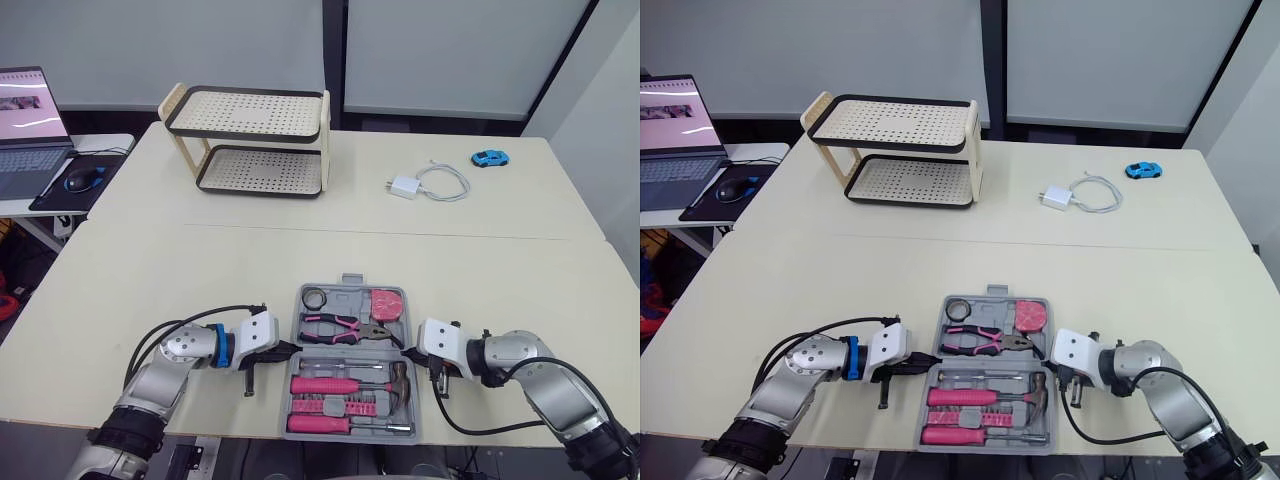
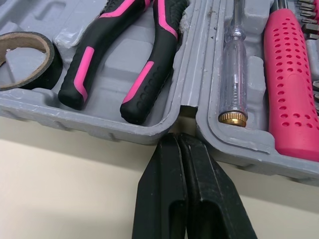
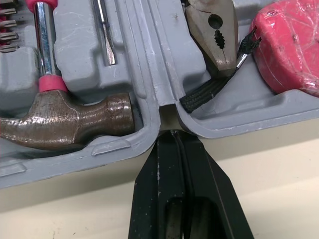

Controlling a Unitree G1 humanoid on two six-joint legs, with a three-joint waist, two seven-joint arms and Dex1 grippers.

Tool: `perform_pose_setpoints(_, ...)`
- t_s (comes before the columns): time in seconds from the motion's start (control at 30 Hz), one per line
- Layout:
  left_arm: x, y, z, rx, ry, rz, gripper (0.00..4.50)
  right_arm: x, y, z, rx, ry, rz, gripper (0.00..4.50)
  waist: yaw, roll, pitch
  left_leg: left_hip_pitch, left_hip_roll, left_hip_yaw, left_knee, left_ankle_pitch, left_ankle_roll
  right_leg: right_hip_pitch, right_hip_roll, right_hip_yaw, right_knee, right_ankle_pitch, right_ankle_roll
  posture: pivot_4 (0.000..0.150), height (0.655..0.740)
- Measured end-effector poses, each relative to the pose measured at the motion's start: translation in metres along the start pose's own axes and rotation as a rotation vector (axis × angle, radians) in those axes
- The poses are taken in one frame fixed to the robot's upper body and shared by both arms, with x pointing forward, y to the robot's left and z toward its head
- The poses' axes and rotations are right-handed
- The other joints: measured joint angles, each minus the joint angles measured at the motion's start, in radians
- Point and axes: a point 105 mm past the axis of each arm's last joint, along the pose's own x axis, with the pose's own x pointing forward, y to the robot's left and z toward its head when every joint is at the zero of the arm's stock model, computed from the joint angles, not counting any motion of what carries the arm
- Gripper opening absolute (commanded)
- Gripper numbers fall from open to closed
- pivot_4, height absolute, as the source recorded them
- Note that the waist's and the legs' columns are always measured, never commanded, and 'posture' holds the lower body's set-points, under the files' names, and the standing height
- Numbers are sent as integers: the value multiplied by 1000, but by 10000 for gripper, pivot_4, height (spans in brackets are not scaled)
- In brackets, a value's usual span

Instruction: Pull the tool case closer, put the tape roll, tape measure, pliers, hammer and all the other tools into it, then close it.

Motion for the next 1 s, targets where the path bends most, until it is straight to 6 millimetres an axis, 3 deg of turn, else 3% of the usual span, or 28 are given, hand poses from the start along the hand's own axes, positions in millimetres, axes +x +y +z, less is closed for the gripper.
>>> perform_pose_setpoints(0.17,-44,16,4,-2,-6,114,493,-25,2,-21,45,61,-48,0,0,0,0,-1,0,0,0,0,0,0,-1,0,0,0,0,1500,7350)
perform_pose_setpoints(0.23,-56,8,11,2,-25,90,493,-36,0,-25,61,67,-104,0,0,0,0,-1,0,1,0,0,0,0,-1,0,0,0,0,1500,7350)
perform_pose_setpoints(0.3,-57,-14,21,18,-43,-2,493,-43,-2,-23,65,53,-156,0,0,0,0,0,1,2,0,0,0,0,-1,1,0,0,0,1500,7350)
perform_pose_setpoints(0.4,-44,-48,38,54,-77,-155,493,-48,-1,-14,110,1,-214,0,0,1,0,1,1,2,0,0,0,2,0,1,0,0,0,1500,7350)
perform_pose_setpoints(0.5,-23,-66,47,79,-104,-228,493,-47,-1,-6,142,-37,-243,0,0,1,0,2,1,2,0,0,0,2,0,1,0,0,0,1500,7350)
perform_pose_setpoints(0.8,27,-74,48,134,-68,-301,493,-43,3,-1,182,-43,-257,0,0,1,0,1,0,1,0,0,0,3,0,1,-4,0,0,1500,7350)
perform_pose_setpoints(1.0,48,-69,43,157,-39,-327,493,-42,1,-2,195,-29,-274,0,1,2,-1,1,0,1,0,0,0,4,0,1,-6,0,1,1500,7350)
